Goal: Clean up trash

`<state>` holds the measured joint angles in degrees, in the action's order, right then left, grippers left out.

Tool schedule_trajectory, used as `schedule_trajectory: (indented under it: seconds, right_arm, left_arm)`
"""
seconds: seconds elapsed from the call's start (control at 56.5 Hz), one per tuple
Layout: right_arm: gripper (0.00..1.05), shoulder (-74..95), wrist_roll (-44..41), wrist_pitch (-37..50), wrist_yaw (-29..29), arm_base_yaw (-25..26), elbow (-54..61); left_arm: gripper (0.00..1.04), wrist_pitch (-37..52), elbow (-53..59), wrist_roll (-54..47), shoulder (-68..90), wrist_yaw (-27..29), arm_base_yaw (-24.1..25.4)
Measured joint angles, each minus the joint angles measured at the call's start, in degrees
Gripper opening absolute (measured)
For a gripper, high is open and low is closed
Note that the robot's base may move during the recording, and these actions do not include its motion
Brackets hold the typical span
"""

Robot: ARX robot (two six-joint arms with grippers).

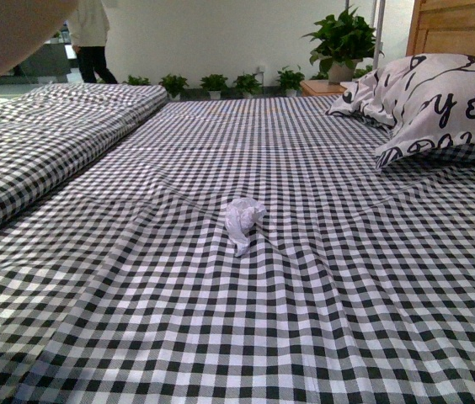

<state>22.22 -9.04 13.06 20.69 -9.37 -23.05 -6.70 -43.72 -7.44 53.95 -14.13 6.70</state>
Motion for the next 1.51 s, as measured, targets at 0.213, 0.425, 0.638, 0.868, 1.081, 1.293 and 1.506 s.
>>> schedule_trajectory:
  seconds: [0.213,0.425,0.638,0.868,1.081,1.293,1.506]
  right_arm:
    - [0.20,0.0,0.0,0.0,-0.2,0.0,0.0]
    - [0.20,0.0,0.0,0.0,-0.2,0.0,0.0]
    - [0.20,0.0,0.0,0.0,-0.2,0.0,0.0]
    - [0.20,0.0,0.0,0.0,-0.2,0.1,0.0]
    - [0.20,0.0,0.0,0.0,-0.2,0.1,0.0]
    - [0.20,0.0,0.0,0.0,-0.2,0.1,0.0]
    - [0.20,0.0,0.0,0.0,-0.2,0.1,0.0]
  left_arm:
    - [0.28,0.9,-3.6,-11.3,10.0,-6.3,0.3]
    - [0.28,-3.0,-5.4,-21.8,17.6,-13.6,-1.8]
    - [0.28,-5.4,-5.5,-25.7,20.2,-16.3,-4.0]
    - [0.28,-6.9,-5.5,-29.3,22.4,-17.6,-5.4]
    - [0.28,-7.7,-4.1,-33.7,23.5,-17.8,-5.5]
    - [0.28,-6.1,-0.4,-38.2,26.1,-17.8,-5.0]
    - [0.28,-2.9,0.6,-39.8,27.8,-17.9,-4.3]
